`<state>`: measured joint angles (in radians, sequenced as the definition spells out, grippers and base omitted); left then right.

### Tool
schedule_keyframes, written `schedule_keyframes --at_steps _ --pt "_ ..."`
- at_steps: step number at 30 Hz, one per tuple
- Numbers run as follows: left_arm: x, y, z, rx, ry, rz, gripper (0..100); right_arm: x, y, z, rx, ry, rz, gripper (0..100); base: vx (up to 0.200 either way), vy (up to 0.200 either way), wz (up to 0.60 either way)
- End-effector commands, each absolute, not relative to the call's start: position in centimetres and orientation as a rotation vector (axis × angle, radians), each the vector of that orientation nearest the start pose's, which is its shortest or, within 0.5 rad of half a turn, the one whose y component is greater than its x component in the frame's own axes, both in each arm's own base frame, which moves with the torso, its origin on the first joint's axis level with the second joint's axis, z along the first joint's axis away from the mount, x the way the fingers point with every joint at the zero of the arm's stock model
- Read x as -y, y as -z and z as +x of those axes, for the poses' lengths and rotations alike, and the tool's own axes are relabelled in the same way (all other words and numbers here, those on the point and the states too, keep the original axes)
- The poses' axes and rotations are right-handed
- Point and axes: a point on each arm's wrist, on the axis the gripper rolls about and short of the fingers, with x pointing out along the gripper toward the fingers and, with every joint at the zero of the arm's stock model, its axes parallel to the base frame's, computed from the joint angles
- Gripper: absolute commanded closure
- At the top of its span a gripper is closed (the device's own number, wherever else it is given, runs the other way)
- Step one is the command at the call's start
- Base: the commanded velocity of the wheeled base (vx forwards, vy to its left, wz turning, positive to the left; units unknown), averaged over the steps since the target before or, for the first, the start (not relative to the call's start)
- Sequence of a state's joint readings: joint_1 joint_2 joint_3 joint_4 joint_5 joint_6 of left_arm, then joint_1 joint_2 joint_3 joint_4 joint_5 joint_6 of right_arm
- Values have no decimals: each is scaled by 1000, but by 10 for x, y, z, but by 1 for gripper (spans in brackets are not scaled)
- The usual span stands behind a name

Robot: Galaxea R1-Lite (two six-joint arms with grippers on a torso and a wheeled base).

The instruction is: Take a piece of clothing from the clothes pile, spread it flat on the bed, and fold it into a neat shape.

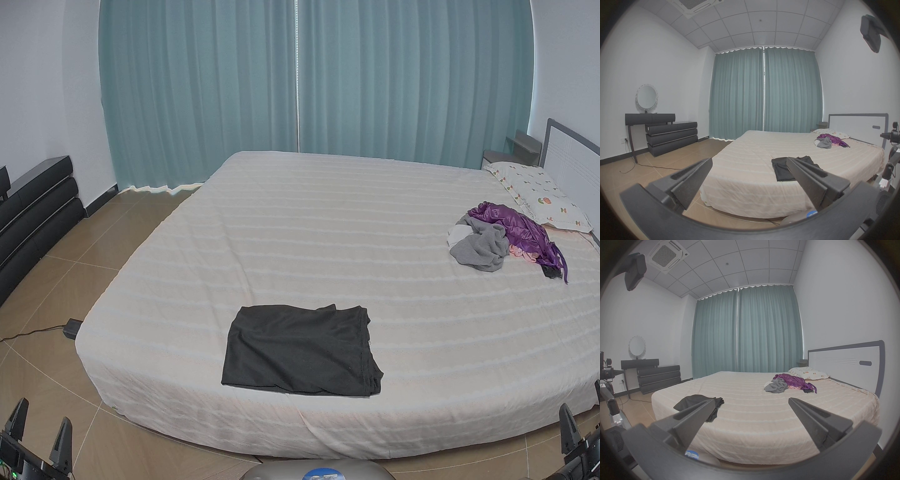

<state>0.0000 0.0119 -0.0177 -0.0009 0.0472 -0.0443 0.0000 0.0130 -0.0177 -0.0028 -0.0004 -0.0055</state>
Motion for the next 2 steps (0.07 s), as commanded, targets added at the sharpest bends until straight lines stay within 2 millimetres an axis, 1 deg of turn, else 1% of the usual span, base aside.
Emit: schedule_keyframes --at_steps 1,2 --pt "-1 -76 -23 4 -46 -48 0 0 -76 -23 3 2 -6 0 0 0 0" --pt "-1 -76 -23 4 -46 -48 0 0 -76 -23 3 2 -6 0 0 0 0"
